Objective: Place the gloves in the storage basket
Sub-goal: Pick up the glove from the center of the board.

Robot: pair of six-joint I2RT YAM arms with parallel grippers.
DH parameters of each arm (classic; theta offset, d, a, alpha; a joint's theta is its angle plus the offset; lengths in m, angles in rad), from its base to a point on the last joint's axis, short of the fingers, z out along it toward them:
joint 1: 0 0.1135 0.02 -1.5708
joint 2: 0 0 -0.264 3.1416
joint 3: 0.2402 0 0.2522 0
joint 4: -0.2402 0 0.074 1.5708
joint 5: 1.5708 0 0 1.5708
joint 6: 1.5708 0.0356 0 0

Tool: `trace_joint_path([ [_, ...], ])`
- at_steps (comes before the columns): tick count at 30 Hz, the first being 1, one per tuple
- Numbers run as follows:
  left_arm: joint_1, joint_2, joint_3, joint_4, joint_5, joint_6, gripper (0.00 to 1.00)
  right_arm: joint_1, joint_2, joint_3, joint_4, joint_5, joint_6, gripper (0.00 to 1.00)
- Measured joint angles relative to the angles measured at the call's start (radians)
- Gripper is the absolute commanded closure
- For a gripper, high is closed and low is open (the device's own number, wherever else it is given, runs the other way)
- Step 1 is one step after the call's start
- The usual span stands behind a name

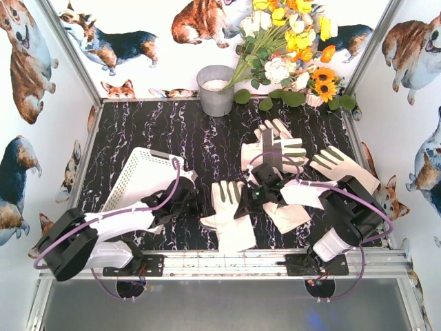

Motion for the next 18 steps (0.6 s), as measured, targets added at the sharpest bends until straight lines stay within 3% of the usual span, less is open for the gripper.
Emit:
trace_joint_path([
  [12,0.140,0.240,0.056,0.260,0.121,0.024,0.51,0.000,-0.013,0.000,-0.036,0.020,-0.032,1.00],
  [18,0.150,0.360,0.106,0.375,0.175,0.042,0.58,0.000,-0.013,0.000,-0.037,0.020,-0.036,1.00],
])
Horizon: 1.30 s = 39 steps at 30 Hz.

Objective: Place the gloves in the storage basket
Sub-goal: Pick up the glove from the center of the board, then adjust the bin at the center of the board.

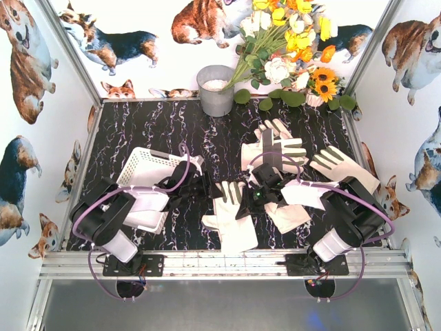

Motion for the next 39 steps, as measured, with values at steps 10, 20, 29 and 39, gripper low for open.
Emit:
trace_joint_path([
  [10,0.002,0.070,-0.057,0.190,0.033,-0.043,0.99,0.000,-0.017,0.000,-0.017,0.012,-0.002,1.00],
  [20,-0.026,-0.136,0.005,-0.064,-0.031,-0.031,1.00,0.001,-0.148,0.048,-0.152,0.052,0.065,1.00],
  [29,-0.002,-0.338,0.177,-0.402,-0.113,0.048,1.00,0.062,-0.273,0.138,-0.179,0.120,0.242,1.00],
  [39,0.113,-0.448,0.488,-0.930,-0.310,0.230,1.00,0.278,-0.149,0.359,-0.071,0.342,0.452,1.00],
])
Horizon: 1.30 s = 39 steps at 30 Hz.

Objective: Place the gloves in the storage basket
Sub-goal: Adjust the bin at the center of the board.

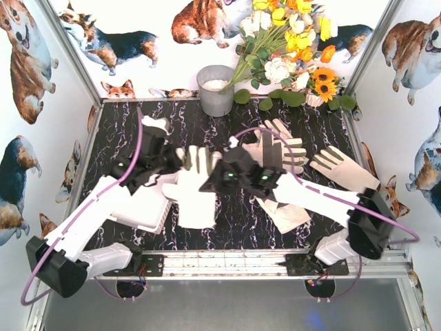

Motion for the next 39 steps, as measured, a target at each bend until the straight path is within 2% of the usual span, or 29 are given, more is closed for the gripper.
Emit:
trace_joint_path([
  [8,0.193,-0.010,0.123,-0.274,-0.144,0.170,1.00,0.165,0.267,0.296,0.032,0.186,0.081,1.00],
  [13,0.288,0.016,0.166,-0.343,-0.162,0.272,1.00,0.223,0.369,0.399,0.055,0.269,0.134,1.00],
  [21,0.408,0.073,0.167,-0.362,-0.165,0.389,1.00,0.268,0.541,0.542,0.058,0.352,0.185,1.00],
  [27,0.449,0.081,0.131,-0.347,-0.172,0.429,1.00,0.276,0.663,0.672,-0.030,0.392,0.181,1.00],
  [39,0.450,0.081,0.045,-0.272,-0.053,0.419,1.00,0.277,0.690,0.765,-0.264,0.535,0.083,1.00],
])
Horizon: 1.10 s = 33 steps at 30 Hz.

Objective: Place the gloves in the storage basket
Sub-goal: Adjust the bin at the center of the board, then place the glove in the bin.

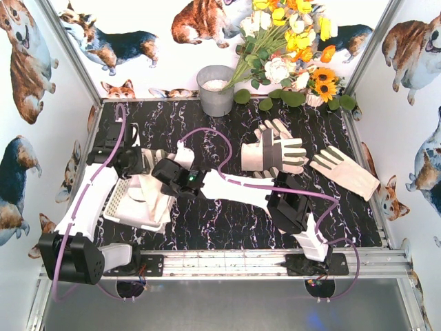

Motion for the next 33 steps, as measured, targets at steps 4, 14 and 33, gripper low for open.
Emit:
trace_joint_path([
  [4,0.000,0.000,-0.034,0.044,0.070,-0.016,1.00,-0.009,0.002,0.000,-0.048,0.028,-0.014,1.00],
  [14,-0.095,0.027,-0.066,0.166,0.159,-0.087,1.00,-0.077,0.002,0.001,-0.155,0.126,-0.064,1.00],
  [33,-0.099,0.037,0.042,0.031,0.003,-0.081,1.00,-0.144,-0.043,-0.014,-0.069,-0.250,-0.187,1.00],
])
